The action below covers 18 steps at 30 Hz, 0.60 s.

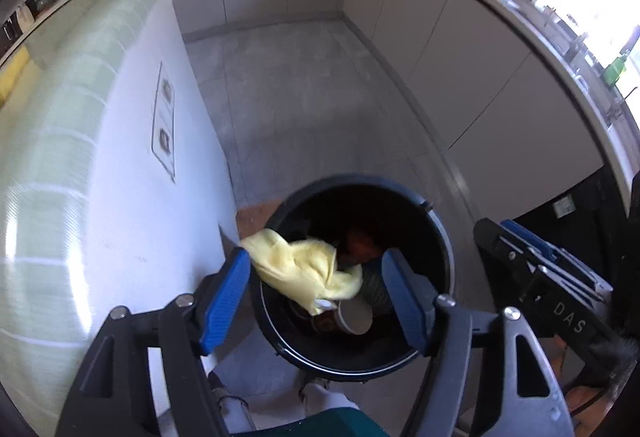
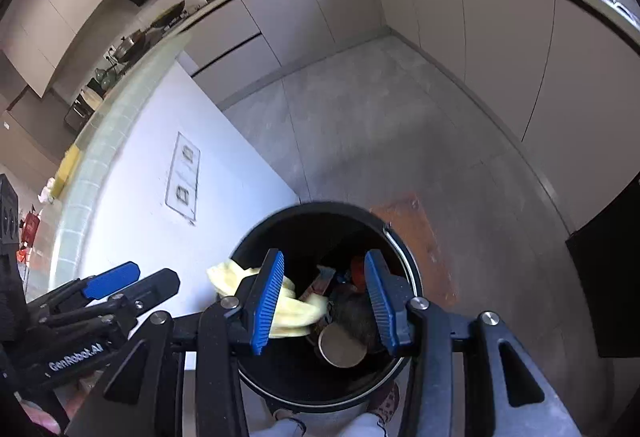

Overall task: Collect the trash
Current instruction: 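Carry the yellow cloth and steel wool over the black bin and release both, then move both open tools back toward the sponge and white paper towel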

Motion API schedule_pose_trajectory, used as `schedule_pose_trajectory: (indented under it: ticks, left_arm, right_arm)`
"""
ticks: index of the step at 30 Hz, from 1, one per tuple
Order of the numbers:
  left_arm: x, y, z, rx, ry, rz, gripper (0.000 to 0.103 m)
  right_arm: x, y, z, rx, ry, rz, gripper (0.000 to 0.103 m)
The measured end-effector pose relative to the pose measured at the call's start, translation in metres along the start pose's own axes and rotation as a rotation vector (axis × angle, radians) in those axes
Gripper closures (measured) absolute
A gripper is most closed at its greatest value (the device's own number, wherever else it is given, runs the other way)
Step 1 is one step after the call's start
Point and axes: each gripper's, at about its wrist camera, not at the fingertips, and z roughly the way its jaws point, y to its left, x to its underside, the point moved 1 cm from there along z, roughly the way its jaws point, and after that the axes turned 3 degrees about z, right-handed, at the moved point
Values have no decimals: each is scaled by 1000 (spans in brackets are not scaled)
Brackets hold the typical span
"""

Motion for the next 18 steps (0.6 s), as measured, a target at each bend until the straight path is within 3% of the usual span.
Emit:
schedule_pose_trajectory:
  ticks: [7,15,18]
  left_arm:
    - [-15,22,-76,45,-123,-12,32]
    - [-4,118,-133,-9,-223,-79,31]
    - [10,159,-150,-32,-241,-102,31]
  right_arm:
    - [-12,38,-43,-23,-83,-18,58]
    - [-2,138,-64,-68,-131,-84,57]
    - [9,193,-67,-80,-143,-113,53]
